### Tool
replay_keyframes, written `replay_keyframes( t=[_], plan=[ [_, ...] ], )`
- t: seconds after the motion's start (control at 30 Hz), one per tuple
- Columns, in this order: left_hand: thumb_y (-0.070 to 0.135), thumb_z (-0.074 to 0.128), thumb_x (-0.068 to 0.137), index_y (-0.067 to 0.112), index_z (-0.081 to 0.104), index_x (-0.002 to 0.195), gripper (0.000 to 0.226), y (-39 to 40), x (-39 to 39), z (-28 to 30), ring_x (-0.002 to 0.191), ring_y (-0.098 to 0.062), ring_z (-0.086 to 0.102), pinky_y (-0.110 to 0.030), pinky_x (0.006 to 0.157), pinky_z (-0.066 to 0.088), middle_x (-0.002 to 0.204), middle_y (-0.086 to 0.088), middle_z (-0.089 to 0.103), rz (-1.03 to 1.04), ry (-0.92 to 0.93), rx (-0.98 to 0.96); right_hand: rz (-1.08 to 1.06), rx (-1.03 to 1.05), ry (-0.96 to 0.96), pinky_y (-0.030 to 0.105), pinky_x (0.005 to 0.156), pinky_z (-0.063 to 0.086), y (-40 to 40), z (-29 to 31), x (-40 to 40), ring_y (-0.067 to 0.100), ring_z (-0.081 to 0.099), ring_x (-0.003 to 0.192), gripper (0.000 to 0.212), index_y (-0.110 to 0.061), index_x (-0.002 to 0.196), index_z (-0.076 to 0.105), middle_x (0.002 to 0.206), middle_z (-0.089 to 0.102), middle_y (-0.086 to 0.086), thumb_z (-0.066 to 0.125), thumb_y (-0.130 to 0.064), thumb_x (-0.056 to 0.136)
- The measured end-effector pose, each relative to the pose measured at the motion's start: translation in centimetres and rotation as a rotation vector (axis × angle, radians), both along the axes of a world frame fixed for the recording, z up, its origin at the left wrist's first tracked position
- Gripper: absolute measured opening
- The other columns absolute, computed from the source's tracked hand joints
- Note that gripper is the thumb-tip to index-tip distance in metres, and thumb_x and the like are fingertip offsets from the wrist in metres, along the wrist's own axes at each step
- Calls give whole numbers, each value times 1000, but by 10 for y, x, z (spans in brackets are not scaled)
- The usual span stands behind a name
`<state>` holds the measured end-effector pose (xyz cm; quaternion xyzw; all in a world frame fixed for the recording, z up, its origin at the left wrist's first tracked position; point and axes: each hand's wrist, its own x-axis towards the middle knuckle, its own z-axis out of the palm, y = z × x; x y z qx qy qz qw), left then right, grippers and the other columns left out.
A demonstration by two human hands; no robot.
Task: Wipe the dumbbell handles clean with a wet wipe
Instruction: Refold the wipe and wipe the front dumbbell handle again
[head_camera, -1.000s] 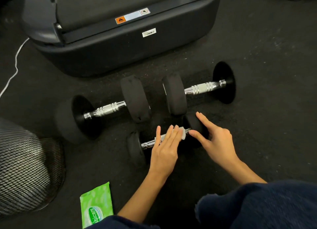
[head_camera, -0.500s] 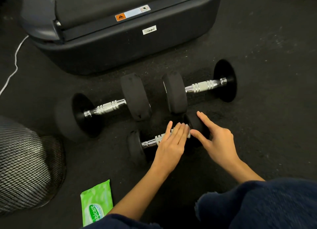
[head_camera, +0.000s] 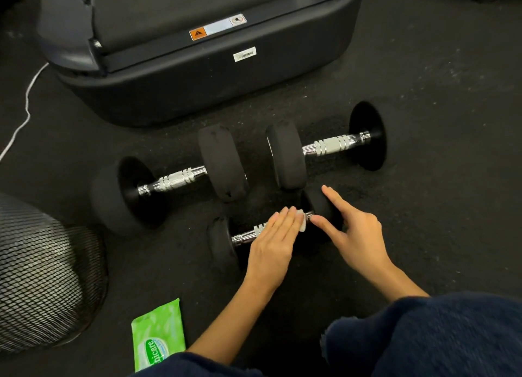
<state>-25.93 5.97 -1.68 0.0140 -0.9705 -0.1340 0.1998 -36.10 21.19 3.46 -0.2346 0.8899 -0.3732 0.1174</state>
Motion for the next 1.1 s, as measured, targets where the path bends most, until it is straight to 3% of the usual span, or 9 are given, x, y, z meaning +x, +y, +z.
replay_keyframes(
  t=[0.17, 0.27, 0.57, 0.73, 0.83, 0.9, 0.97, 1.03, 1.1],
  plan=[
    [4, 47, 90, 3, 60, 129, 41, 3, 2, -1, 128, -24, 54, -37, 111, 38, 135, -13, 59, -147, -12, -120, 12, -18, -29, 39, 93, 54, 2, 0, 3, 17, 65, 110, 74, -35, 148, 36, 142, 54, -4, 56, -58, 80],
    [-1, 49, 87, 3, 59, 131, 45, -2, -4, 3, 128, -24, 54, -39, 111, 39, 135, -14, 59, -47, -7, -42, -4, -11, -34, 35, 94, 53, 1, 0, 0, 15, 64, 112, 73, -34, 148, 37, 142, 53, -5, 58, -56, 81],
    [-4, 49, 86, 6, 57, 133, 50, -1, 4, 6, 132, -23, 50, -37, 114, 35, 139, -11, 56, -29, -30, 86, -2, -59, -73, 37, 98, 52, 1, 1, 1, 17, 62, 118, 75, -35, 147, 36, 145, 51, -2, 57, -57, 79],
    [0, 37, 87, 5, 58, 133, 50, -7, 14, 11, 133, -23, 48, -37, 112, 37, 139, -11, 55, -146, -69, 3, -4, -67, -95, 37, 99, 51, 2, 1, 0, 16, 61, 119, 78, -33, 147, 39, 143, 53, -2, 57, -60, 76],
    [-4, 47, 85, 7, 59, 131, 50, -6, 20, 16, 133, -21, 49, -38, 112, 37, 138, -10, 57, -148, -86, 4, -11, -72, -121, 36, 98, 52, 2, 1, -1, 15, 63, 115, 79, -33, 146, 41, 140, 56, -1, 58, -62, 74],
    [-8, 59, 83, 10, 60, 130, 51, 0, 25, 23, 132, -15, 49, -36, 113, 35, 137, -5, 58, -76, -102, 167, -13, -59, -135, 38, 96, 53, 2, 3, -3, 17, 65, 112, 78, -33, 146, 42, 133, 62, 0, 63, -59, 76],
    [-4, 62, 88, 15, 65, 125, 42, 5, 26, 41, 126, -5, 54, -27, 112, 37, 129, 3, 64, 49, -86, 463, 5, -22, -131, 34, 97, 51, 2, 6, -7, 16, 64, 113, 75, -31, 146, 43, 130, 64, 0, 70, -51, 78],
    [5, 64, 92, 21, 71, 115, 29, 7, 24, 62, 111, 4, 62, -17, 101, 44, 115, 13, 70, 204, -86, 753, 30, 1, -137, 21, 101, 43, 1, 10, -10, 14, 59, 121, 73, -27, 145, 44, 134, 61, 0, 74, -42, 80],
    [11, 66, 91, 25, 75, 105, 22, 2, 19, 76, 98, 2, 67, -18, 91, 51, 102, 15, 74, 334, -135, 976, 0, -28, -145, 21, 103, 38, 0, 14, -11, 13, 54, 126, 68, -28, 142, 49, 134, 61, 0, 77, -37, 80]
  ],
)
